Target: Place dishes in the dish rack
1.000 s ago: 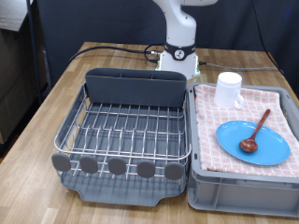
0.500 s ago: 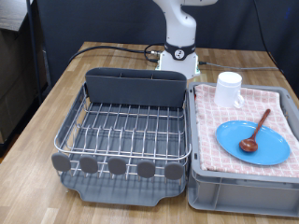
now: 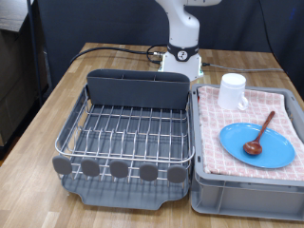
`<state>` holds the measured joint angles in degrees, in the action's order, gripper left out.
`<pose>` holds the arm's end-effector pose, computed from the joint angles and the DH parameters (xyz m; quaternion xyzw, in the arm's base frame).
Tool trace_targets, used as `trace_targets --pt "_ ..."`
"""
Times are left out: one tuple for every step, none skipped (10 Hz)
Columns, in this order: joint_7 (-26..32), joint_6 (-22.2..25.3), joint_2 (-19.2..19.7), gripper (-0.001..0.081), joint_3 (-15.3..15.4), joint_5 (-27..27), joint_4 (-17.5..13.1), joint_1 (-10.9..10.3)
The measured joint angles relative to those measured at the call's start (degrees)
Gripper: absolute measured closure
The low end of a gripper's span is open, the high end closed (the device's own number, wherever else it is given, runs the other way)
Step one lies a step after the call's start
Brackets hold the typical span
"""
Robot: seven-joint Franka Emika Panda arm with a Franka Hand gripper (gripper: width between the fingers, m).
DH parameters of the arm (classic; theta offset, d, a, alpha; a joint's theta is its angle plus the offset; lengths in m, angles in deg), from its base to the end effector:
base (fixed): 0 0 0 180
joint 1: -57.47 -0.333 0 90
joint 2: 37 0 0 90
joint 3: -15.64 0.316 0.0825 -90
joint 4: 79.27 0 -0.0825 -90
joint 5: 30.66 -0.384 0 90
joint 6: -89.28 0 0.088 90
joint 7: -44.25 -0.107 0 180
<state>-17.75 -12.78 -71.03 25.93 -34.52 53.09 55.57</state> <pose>0.3684 0.0973 0.5616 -0.8980 0.4387 -0.0334 0.0035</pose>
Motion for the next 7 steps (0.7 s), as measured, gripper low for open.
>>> trace_targets --pt "-1.34 -1.21 0.71 0.0003 0.69 -0.58 -0.01 -0.01" --pt "-2.98 -2.13 1.8 0.0003 1.59 -0.98 -0.26 -0.02" --pt "-5.03 -2.81 3.1 0.0003 2.65 -1.07 -0.97 -0.02" --pt "-7.58 -3.38 4.42 0.0003 3.91 -1.05 -1.91 0.01" --pt "-10.41 -3.94 5.64 0.0003 5.15 -0.89 -2.92 0.03" --pt "-13.59 -4.42 6.8 0.0003 6.29 -0.72 -3.97 0.07" --pt "-16.3 -4.56 7.99 0.0003 7.23 -0.61 -5.13 0.1"
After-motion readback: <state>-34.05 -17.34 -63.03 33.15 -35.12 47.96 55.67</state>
